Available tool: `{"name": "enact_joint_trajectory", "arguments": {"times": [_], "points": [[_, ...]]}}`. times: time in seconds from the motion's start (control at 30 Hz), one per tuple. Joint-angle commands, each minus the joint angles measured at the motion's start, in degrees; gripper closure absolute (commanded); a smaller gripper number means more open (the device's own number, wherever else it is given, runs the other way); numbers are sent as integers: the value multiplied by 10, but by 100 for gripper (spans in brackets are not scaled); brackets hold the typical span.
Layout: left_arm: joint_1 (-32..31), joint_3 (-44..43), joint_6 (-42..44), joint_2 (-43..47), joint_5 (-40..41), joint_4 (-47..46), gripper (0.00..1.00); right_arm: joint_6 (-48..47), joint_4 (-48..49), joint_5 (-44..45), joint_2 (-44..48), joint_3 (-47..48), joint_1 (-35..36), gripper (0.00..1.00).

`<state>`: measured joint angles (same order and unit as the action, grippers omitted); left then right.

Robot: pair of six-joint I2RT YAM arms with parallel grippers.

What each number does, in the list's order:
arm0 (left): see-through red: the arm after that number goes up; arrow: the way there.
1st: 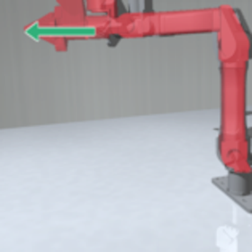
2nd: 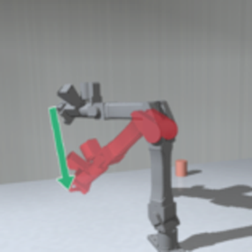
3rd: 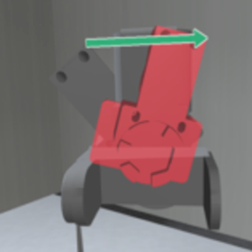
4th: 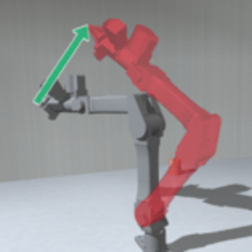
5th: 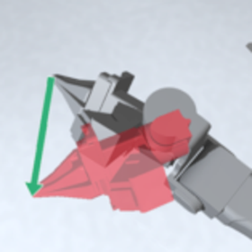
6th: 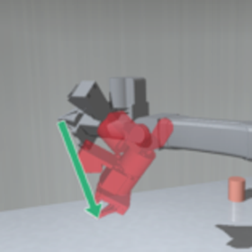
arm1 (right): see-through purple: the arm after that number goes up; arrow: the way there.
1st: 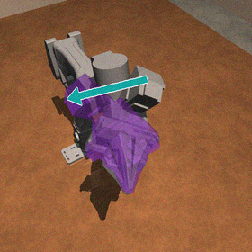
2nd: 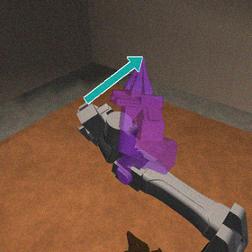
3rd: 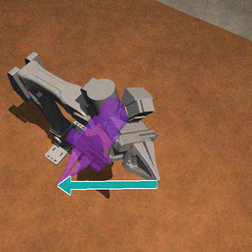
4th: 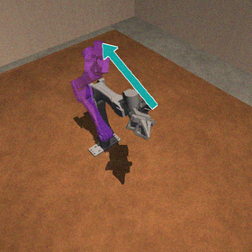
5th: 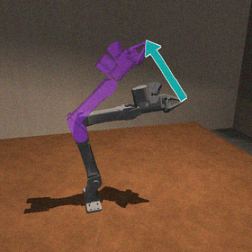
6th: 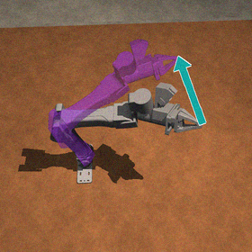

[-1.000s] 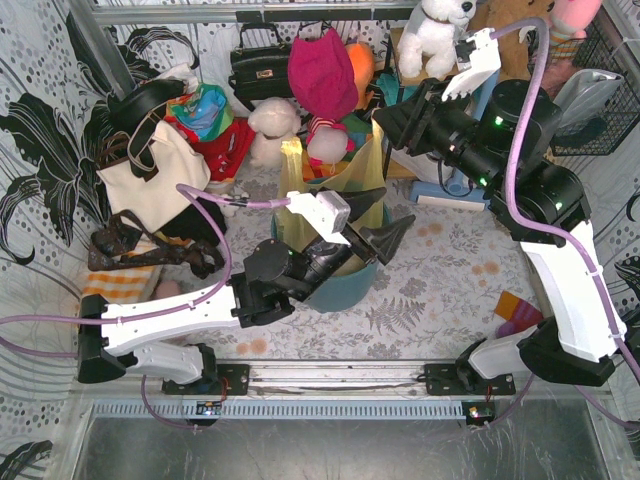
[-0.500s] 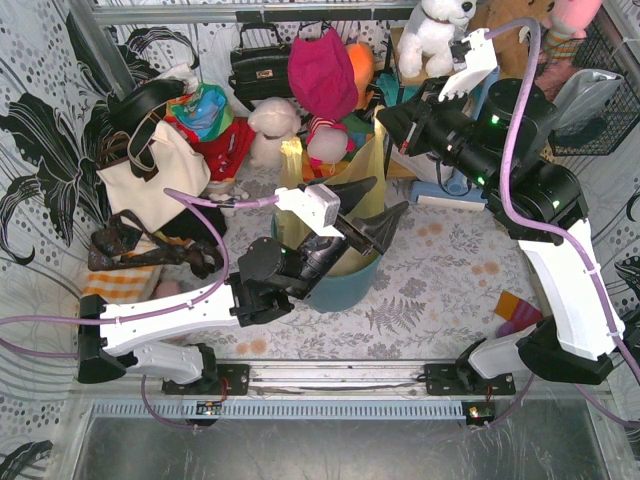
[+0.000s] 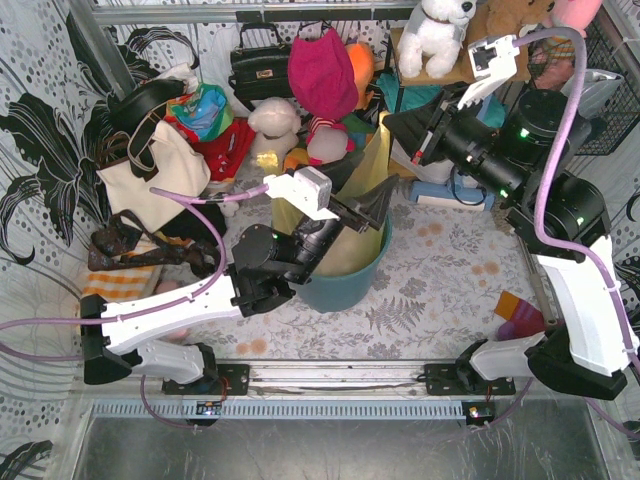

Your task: Tie the trash bag

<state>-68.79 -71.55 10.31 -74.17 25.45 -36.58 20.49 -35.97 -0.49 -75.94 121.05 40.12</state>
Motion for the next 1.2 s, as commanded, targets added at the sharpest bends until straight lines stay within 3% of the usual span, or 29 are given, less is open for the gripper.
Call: {"name": "enact_joint_trajectory", "arguments": {"times": [0.0,0.43,0.93,1.17], "points": [[23,-9,27,4,-50,-43,27,18,37,-49,19,-13,2,100],[115,-30,-26,11,-299,-1,35,25,55,-123,52,-60,2,100],[136,-53,-51,0,-333,10,50,25,65,-133,67,-80,2,100],[158,-47,-88,5,-340,10,52,25,68,-135,68,-79,2,100]]}}
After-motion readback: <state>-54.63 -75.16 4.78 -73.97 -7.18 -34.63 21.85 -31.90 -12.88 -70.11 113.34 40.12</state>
